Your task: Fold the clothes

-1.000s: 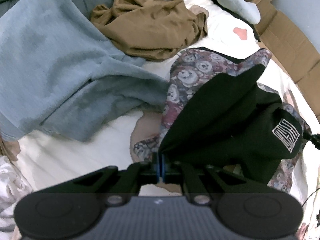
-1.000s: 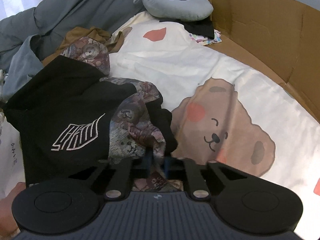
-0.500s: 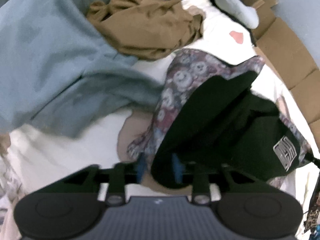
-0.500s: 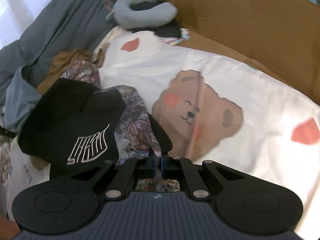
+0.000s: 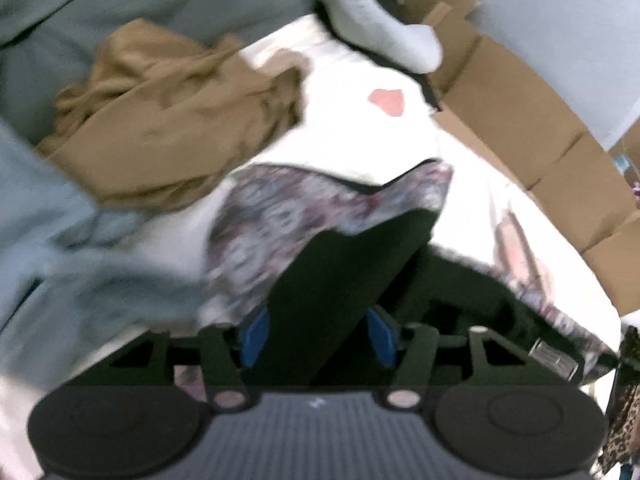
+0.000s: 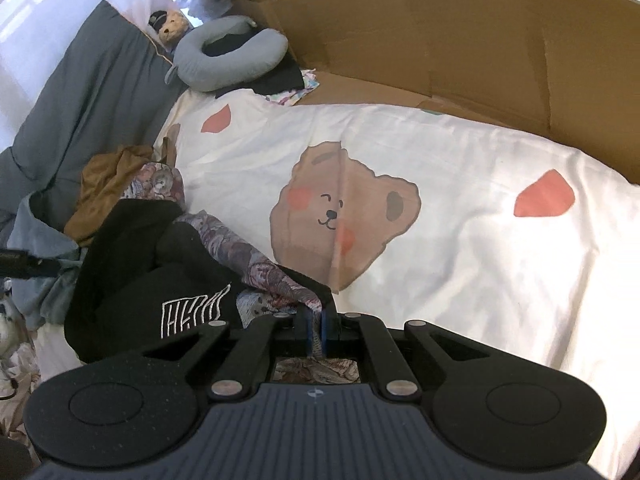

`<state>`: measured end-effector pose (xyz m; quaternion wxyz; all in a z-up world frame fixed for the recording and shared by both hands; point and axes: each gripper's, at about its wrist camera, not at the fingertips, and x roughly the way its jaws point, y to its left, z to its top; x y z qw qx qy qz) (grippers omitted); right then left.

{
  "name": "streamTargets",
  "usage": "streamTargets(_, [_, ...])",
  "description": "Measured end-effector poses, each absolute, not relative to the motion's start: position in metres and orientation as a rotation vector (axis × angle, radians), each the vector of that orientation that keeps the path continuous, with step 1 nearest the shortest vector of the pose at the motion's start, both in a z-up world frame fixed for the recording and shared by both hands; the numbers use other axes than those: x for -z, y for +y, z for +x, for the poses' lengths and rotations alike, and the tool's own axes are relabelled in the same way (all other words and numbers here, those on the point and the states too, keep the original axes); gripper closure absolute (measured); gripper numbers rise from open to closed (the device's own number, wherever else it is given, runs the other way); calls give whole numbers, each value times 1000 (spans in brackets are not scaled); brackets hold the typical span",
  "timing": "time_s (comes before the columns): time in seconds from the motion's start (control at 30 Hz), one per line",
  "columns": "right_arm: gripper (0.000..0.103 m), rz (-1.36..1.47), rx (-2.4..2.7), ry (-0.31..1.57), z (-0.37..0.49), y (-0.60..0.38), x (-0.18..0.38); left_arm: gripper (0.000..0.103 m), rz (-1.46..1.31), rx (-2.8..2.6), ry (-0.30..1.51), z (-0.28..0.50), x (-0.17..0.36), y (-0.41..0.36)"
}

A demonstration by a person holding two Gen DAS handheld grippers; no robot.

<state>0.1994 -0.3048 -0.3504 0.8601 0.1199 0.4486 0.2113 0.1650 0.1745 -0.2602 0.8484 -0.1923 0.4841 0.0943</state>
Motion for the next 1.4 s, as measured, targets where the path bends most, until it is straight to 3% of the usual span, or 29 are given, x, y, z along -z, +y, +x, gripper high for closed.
streamTargets(0.33, [102, 292, -433, 959, 189, -311, 357, 31, -315, -116, 957, 239, 275, 131])
streamTargets(0.63, [102, 294, -423, 967, 183, -310, 360, 28, -233, -109, 984, 288, 297, 101])
streamTargets(0.7, [102, 296, -420, 970, 181, -311, 361, 33, -232, -111, 1002, 292, 300, 102])
streamTargets(0.73, [102, 297, -418, 971, 180, -311, 362, 42, -232, -112, 1010, 293, 302, 102])
streamTargets(0.77, [102, 298, -416, 973, 179, -311, 362, 61, -231, -113, 1019, 295, 304, 102])
streamTargets(0.8, [102, 300, -414, 974, 178, -312, 362, 73, -231, -114, 1028, 297, 306, 102])
streamTargets(0.83, [102, 301, -411, 975, 178, -312, 363, 93, -230, -115, 1036, 298, 308, 102])
streamTargets(0.87, [102, 303, -406, 977, 177, -313, 363, 97, -230, -116, 1045, 300, 310, 102])
streamTargets(1.4, [103, 328, -255, 945, 163, -355, 351, 99, -255, -121, 942, 273, 246, 119])
